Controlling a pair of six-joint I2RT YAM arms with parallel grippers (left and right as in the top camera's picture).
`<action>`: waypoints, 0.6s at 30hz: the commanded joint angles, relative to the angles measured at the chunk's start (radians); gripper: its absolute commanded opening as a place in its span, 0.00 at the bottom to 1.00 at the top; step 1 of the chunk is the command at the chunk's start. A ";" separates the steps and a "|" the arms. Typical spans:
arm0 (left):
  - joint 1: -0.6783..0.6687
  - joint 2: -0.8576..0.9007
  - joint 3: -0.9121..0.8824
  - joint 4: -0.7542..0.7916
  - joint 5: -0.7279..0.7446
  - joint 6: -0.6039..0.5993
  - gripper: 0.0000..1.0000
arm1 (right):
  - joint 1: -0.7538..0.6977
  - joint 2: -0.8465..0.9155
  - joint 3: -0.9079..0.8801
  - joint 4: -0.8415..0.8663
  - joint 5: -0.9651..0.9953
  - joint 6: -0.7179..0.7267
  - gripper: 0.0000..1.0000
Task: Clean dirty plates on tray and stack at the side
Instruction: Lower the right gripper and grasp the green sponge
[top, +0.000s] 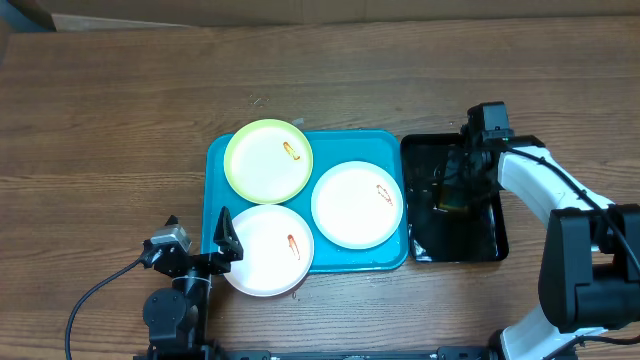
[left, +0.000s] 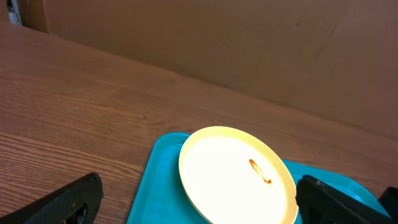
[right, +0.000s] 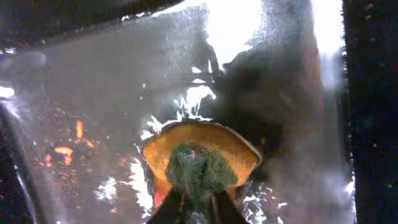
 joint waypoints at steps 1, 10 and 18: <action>-0.003 -0.006 -0.007 0.004 -0.007 0.019 1.00 | 0.005 -0.021 -0.013 0.006 0.011 -0.002 0.23; -0.003 -0.006 -0.007 0.004 -0.007 0.019 1.00 | 0.005 -0.021 -0.009 0.036 0.011 -0.002 0.53; -0.003 -0.006 -0.007 0.004 -0.007 0.019 1.00 | 0.005 -0.021 -0.009 0.033 0.011 -0.002 0.70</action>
